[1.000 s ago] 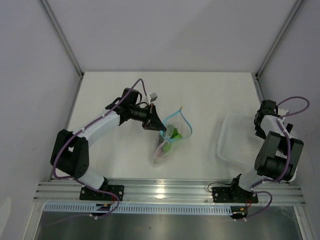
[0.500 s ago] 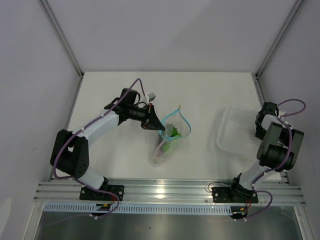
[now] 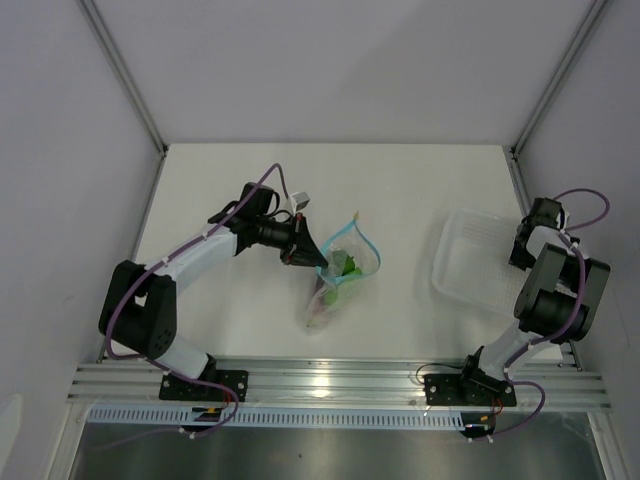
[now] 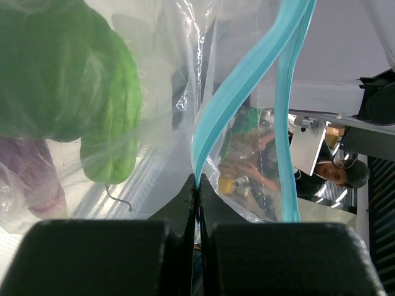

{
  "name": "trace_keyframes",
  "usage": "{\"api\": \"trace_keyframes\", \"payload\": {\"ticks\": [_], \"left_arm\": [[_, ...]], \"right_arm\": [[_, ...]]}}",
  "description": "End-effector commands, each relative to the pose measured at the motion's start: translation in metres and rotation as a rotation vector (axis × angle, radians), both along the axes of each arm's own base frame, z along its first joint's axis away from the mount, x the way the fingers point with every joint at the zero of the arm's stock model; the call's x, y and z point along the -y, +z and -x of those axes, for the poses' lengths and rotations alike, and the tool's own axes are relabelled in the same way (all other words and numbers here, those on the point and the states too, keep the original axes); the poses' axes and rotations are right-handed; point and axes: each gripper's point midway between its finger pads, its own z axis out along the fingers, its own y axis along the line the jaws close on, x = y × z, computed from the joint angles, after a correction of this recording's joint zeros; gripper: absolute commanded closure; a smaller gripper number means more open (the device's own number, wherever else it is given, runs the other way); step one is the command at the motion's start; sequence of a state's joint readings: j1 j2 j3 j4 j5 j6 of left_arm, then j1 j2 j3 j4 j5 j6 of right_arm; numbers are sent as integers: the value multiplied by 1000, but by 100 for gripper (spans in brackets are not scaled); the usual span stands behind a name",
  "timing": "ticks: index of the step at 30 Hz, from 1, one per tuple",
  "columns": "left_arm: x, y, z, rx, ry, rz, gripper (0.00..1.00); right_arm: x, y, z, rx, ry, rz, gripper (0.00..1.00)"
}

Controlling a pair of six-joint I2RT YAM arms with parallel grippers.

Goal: Place the food in the zip-top bag and seal the zipper
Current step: Pick up the fake fruit from the bin.

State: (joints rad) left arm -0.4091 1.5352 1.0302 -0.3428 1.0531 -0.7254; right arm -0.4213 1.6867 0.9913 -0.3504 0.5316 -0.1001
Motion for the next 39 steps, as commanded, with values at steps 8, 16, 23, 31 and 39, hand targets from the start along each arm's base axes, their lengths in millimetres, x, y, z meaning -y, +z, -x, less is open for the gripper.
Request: {"api": "trace_keyframes", "payload": {"ticks": [8,16,23,31,39], "left_arm": [[-4,8,4,51,2,37,99],[-4,8,3,50,1,36,99],[-3,8,-1,48,0,31,99],[-3,8,-3,47,4,26,99],[-3,11,-4,57,8,27,99]], "right_arm": [[15,20,-51,80,154,-43,10],[21,7,-39,70,140,-98,18],[22,-5,-27,89,121,-152,31],[14,2,-30,96,125,-176,74],[-18,68,-32,210,116,-155,79]]}}
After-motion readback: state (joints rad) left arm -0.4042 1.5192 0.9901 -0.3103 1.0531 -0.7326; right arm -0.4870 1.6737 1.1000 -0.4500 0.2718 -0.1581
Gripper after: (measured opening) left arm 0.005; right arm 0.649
